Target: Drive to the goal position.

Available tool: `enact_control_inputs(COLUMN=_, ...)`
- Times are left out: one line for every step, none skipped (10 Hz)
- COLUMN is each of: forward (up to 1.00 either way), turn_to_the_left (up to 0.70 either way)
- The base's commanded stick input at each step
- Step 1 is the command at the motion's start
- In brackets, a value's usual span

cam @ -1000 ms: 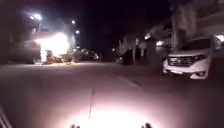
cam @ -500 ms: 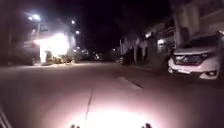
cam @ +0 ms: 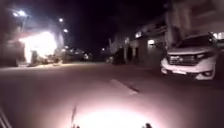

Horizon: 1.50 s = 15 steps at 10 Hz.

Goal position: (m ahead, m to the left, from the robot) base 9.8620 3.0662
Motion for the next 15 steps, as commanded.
enact_control_inputs(forward=0.7, turn_to_the_left=0.0)
enact_control_inputs(forward=0.7, turn_to_the_left=0.0)
enact_control_inputs(forward=0.7, turn_to_the_left=0.0)
enact_control_inputs(forward=0.7, turn_to_the_left=0.0)
enact_control_inputs(forward=0.7, turn_to_the_left=0.0)
enact_control_inputs(forward=0.7, turn_to_the_left=0.0)
enact_control_inputs(forward=0.7, turn_to_the_left=0.0)
enact_control_inputs(forward=0.7, turn_to_the_left=0.0)
enact_control_inputs(forward=0.7, turn_to_the_left=0.0)
enact_control_inputs(forward=0.7, turn_to_the_left=0.0)
enact_control_inputs(forward=0.7, turn_to_the_left=0.0)
enact_control_inputs(forward=0.7, turn_to_the_left=0.0)
enact_control_inputs(forward=0.7, turn_to_the_left=0.0)
enact_control_inputs(forward=0.7, turn_to_the_left=0.0)
enact_control_inputs(forward=0.7, turn_to_the_left=0.0)
